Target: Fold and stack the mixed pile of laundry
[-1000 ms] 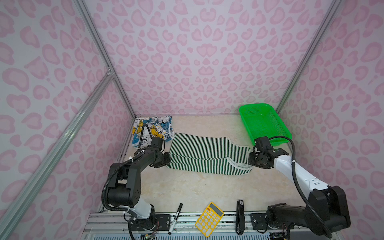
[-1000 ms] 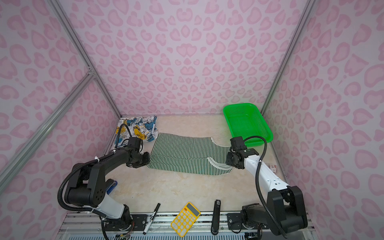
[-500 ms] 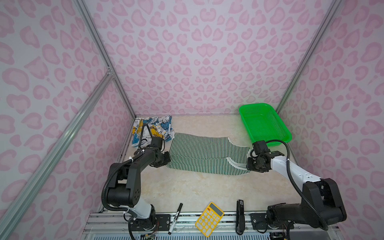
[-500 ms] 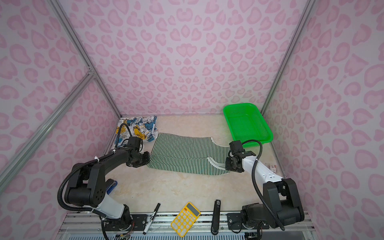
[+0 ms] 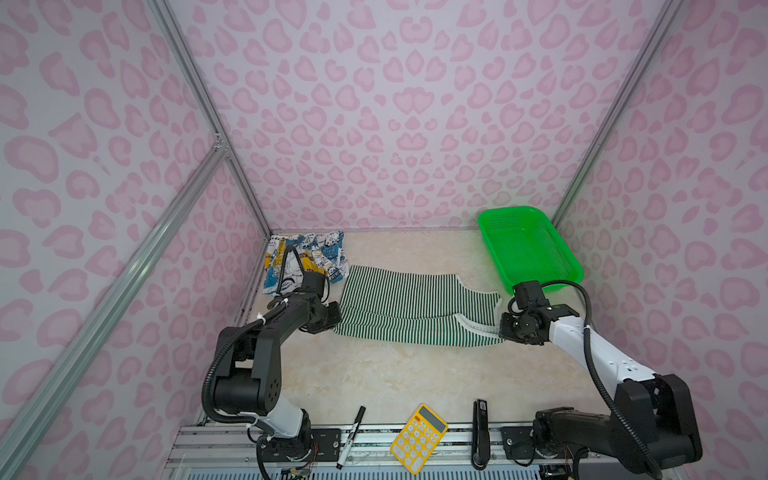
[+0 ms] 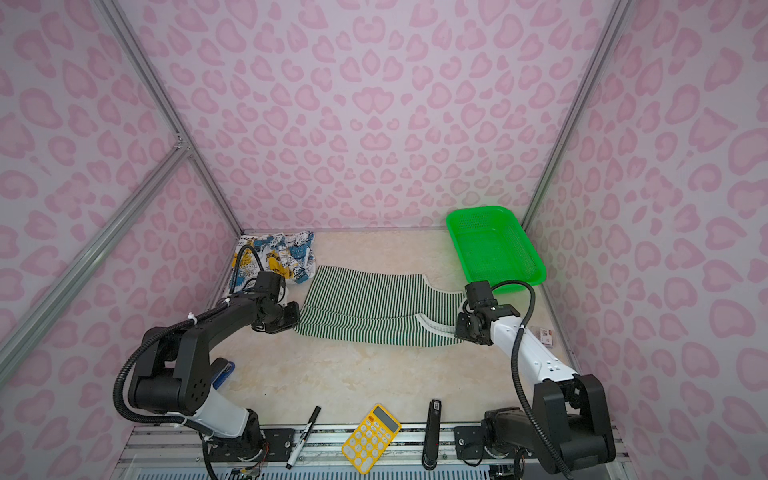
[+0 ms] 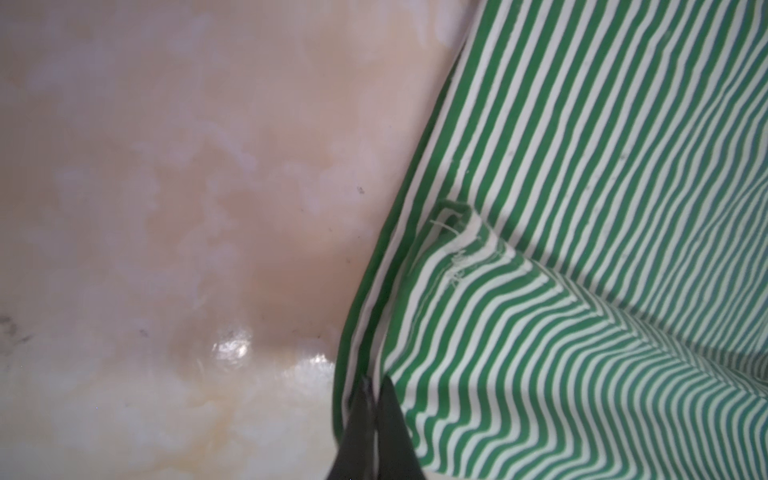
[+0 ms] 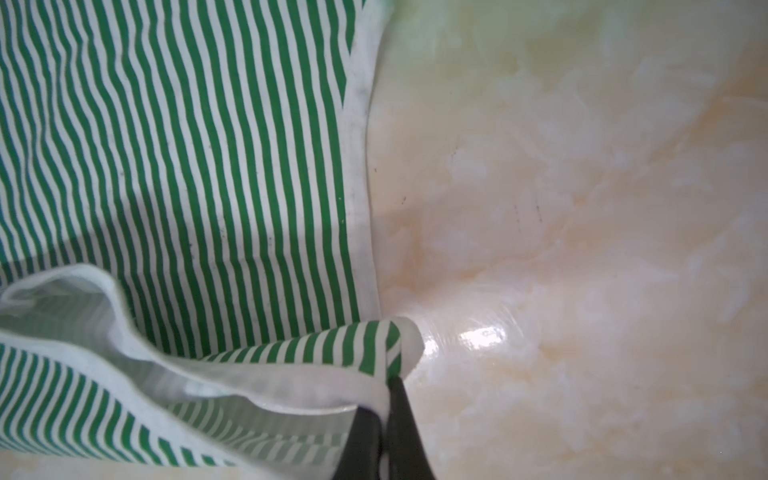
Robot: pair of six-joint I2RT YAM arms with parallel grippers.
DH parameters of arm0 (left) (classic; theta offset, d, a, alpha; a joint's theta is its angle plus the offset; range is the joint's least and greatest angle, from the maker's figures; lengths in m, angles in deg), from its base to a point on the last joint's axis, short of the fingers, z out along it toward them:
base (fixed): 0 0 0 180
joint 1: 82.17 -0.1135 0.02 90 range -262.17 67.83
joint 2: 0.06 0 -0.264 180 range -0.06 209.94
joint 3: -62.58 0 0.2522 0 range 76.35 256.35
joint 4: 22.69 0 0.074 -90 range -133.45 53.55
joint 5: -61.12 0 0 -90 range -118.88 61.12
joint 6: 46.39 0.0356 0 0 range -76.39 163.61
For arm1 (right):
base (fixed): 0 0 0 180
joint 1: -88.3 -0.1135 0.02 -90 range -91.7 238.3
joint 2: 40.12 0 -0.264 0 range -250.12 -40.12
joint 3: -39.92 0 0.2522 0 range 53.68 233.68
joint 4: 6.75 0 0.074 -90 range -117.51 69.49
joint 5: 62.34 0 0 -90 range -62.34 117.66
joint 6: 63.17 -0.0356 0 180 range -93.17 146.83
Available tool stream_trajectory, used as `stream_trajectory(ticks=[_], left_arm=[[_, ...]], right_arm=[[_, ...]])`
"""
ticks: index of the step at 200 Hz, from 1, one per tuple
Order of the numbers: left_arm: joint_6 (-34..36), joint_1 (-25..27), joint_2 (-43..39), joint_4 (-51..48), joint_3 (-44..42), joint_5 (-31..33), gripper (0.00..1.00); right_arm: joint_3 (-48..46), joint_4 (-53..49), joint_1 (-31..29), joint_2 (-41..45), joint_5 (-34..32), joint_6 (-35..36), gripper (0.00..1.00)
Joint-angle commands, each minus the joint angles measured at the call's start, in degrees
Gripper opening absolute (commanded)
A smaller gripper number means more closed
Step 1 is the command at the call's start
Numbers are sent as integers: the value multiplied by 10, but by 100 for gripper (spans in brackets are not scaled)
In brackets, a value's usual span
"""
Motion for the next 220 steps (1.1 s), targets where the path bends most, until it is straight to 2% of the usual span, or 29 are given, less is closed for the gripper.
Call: stream_trajectory(ticks=[1,26,43,54,77,92,115,146,161,182,189,202,212,220], left_arm=[[-8,-1,-13,-5,-3,-1,3],[-7,-1,-13,-6,-10,-7,3],[-8,0,-11,-11,-9,-4,5],[-10,-1,-10,-13,-6,2,16],[-13,-1,-14,-18,8,16,49],[-12,0,-20,-28,22,32,56],[-10,0,-28,-36,41,51,58],[1,-1,-19,-14,58,2,54],[2,0,-13,-9,60,0,52],[6,1,-12,5,53,-13,52],[8,0,-10,11,50,-20,52],[14,1,-3,20,50,-31,52],[14,2,2,25,50,-31,52],[13,2,6,29,49,-31,52]], right_arm=[[-33,-32,-1,7,3,-37,0],[-78,-20,-2,17,12,-64,0],[-78,-26,-2,23,-1,-69,22],[-62,-32,-3,33,-24,-66,29],[-6,-37,-3,43,-57,-35,34],[31,-33,-4,31,-48,-11,34],[85,-23,-12,-22,-16,33,34],[141,-50,-23,-124,3,52,34],[130,-50,-26,-132,-12,44,33],[96,-39,-25,-102,-27,38,31],[89,-29,-25,-89,-12,47,28],[86,-8,-35,-72,61,82,26],[92,1,-55,-70,111,117,33],[106,-3,-77,-81,127,142,40]])
